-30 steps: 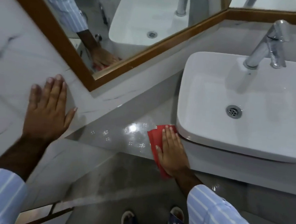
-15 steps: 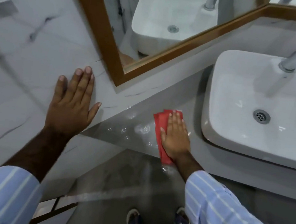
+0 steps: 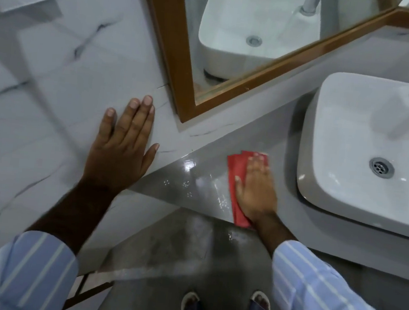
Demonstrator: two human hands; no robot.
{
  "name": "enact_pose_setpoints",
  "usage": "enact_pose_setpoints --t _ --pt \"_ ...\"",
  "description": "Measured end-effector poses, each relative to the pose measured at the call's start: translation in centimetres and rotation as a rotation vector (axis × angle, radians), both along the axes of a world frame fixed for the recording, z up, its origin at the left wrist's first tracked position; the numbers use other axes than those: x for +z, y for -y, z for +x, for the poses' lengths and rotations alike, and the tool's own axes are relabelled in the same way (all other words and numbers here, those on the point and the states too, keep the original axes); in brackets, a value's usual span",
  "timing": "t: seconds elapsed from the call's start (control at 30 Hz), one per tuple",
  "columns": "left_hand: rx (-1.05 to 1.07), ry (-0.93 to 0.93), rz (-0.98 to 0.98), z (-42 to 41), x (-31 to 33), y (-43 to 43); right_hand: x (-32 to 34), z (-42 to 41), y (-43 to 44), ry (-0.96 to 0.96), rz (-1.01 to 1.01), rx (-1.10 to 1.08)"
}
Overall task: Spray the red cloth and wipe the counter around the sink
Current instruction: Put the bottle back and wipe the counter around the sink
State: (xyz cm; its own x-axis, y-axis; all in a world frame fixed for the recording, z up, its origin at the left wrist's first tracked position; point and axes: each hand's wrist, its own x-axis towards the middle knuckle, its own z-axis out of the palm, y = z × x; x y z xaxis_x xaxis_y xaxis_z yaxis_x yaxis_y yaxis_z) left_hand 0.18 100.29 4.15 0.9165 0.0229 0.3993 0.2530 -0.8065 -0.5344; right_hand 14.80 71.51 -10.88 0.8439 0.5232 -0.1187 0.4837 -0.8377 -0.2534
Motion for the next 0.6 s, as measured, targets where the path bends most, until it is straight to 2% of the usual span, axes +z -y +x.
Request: enact_pose_setpoints --t 0.13,0.23,0.3,0.4,0.5,0.6 --pt "-0.001 0.002 0.019 0.1 -0.3 -0.4 0.0 -4.2 -7.3 -0.055 0.079 0.437" --pt "-0.01 -0.001 0.043 0.0 -0.3 -0.8 -0.4 -5.5 -5.7 -0.034 0.064 0.627" --pt "-0.019 0.01 0.066 0.0 -0.4 -0.9 -0.8 -4.3 -2.4 -0.035 0.055 0.575" --pt "-0.024 0.039 0.063 0.0 -0.5 -0.9 -0.8 -2.0 1.3 -0.021 0.012 0.311" --pt "-0.037 0.056 0.064 0.2 -0.7 -0.8 -0.3 -2.1 -1.6 -0.003 -0.007 0.068" --pt "-0.042 0.053 0.089 0.2 -0.8 -1.0 0.3 -4.6 -8.2 -0.066 0.101 0.183"
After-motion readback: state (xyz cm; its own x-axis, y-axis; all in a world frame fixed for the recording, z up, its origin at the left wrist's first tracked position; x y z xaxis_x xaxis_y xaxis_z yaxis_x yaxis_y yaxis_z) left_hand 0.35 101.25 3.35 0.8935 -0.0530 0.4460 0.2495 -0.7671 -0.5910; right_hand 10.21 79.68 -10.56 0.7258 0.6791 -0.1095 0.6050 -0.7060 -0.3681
